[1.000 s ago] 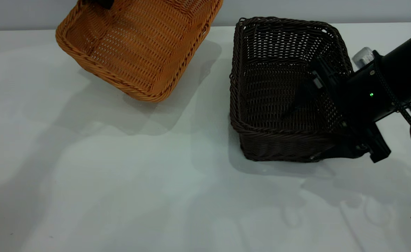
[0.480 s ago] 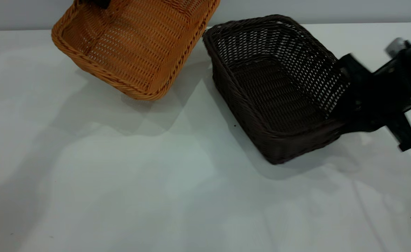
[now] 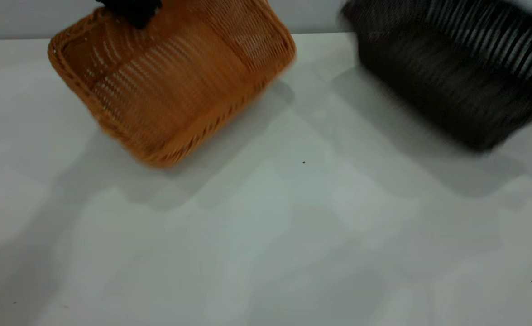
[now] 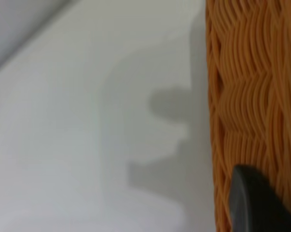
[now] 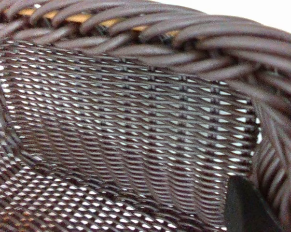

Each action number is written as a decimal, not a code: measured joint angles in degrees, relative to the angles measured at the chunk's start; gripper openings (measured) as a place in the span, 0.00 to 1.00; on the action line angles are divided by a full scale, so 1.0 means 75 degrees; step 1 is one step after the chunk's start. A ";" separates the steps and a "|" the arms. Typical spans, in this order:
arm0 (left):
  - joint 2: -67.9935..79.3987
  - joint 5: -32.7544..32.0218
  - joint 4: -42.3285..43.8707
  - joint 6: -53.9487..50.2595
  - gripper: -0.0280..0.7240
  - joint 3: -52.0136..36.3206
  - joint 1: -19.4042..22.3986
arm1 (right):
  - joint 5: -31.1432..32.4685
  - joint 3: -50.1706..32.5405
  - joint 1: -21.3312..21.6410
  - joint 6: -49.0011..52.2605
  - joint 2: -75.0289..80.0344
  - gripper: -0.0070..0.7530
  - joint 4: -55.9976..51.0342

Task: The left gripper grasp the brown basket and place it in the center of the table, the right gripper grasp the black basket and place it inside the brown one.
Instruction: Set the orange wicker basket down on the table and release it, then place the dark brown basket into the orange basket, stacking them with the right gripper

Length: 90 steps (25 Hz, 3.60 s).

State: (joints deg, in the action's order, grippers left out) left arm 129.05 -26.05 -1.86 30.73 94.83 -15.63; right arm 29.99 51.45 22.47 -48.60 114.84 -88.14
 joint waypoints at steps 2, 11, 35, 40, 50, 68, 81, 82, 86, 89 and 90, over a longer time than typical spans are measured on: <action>0.0000 -0.0431 -0.0392 0.0993 0.14 0.0000 -0.0250 | 0.0771 0.0324 0.0391 0.0006 -0.0106 0.11 0.0282; 0.0042 -0.1576 -0.3346 0.6252 0.14 0.0000 -0.1063 | 0.2262 0.0846 0.1396 0.0245 -0.0126 0.11 0.1962; 0.0720 -0.1530 -0.3819 0.7367 0.70 0.0000 -0.1603 | 0.2989 0.0856 0.1548 0.0258 -0.0126 0.11 0.2523; 0.0695 -0.0768 -0.3821 0.6373 0.75 0.0000 -0.1586 | 0.3341 0.0931 0.1548 0.0252 -0.0126 0.11 0.2529; -0.0158 -0.0326 -0.3873 0.3283 0.75 0.0000 -0.0169 | 0.3367 0.0932 0.0504 0.0798 -0.0392 0.11 0.2723; -0.0225 -0.0880 -0.3873 0.2388 0.75 0.0000 0.1472 | 0.2068 0.1558 -0.4013 0.2920 -0.0779 0.11 0.4375; -0.0225 -0.0886 -0.3873 0.2388 0.75 0.0000 0.1472 | 0.1688 0.1944 -0.4338 0.3278 0.0235 0.11 0.4952; -0.0225 -0.0886 -0.3873 0.2388 0.75 0.0000 0.1472 | 0.1642 0.1950 -0.4345 0.3271 0.0306 0.11 0.4983; -0.0225 -0.0886 -0.3873 0.2404 0.75 0.0000 0.1472 | 0.1491 0.1965 -0.4353 0.3271 0.0488 0.11 0.5039; -0.0225 -0.0886 -0.3873 0.2404 0.75 0.0000 0.1472 | 0.1369 0.1973 -0.4353 0.3264 0.0497 0.11 0.5056; -0.0225 -0.0886 -0.3873 0.2404 0.75 0.0000 0.1472 | 0.1317 0.1982 -0.4353 0.3248 0.0497 0.11 0.5064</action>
State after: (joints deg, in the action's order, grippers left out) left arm 127.36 -32.70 -30.91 48.76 94.83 -4.59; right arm 39.86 66.31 -10.18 -24.24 118.57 -50.15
